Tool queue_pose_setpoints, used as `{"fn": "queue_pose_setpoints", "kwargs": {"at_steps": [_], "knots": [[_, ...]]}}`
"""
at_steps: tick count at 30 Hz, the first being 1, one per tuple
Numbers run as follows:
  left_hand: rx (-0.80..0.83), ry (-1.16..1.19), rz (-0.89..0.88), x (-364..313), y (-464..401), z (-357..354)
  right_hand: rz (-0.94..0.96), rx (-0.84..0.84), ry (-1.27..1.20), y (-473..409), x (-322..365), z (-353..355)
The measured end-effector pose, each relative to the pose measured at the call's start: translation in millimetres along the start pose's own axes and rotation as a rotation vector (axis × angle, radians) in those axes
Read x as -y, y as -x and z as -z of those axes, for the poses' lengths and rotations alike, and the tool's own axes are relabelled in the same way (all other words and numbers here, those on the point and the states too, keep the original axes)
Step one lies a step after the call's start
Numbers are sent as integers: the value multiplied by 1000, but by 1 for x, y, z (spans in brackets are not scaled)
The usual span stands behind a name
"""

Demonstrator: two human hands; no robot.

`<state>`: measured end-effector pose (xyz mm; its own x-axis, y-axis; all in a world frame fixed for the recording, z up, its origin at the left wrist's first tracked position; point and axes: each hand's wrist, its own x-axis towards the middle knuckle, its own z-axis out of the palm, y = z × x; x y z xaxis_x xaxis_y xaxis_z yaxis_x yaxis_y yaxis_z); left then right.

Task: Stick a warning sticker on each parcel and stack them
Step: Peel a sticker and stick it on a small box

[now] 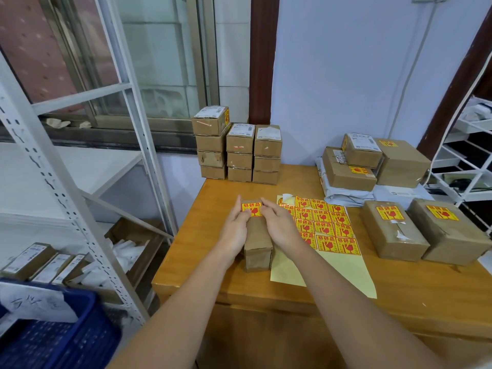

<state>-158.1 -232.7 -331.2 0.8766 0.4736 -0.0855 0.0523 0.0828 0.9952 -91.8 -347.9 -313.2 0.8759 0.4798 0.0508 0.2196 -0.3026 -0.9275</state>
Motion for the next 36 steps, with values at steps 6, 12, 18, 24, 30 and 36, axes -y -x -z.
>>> {"fn": "queue_pose_setpoints", "kwargs": {"at_steps": [6,12,18,24,30,36], "knots": [[78,-96,34,-4,-1,4,-61,56,162,-26,26,9],[79,-83,47,-10,5,5,-63,122,294,-47,33,12],[40,-136,13,-9,5,4,-12,22,338,-46,25,8],[18,-112,23,-7,8,1,-19,37,252,-33,29,13],[-29,-88,17,-7,10,-1,-95,140,-84,-19,13,17],[-86,-74,4,-7,14,-6,27,-22,88,-21,9,1]]}}
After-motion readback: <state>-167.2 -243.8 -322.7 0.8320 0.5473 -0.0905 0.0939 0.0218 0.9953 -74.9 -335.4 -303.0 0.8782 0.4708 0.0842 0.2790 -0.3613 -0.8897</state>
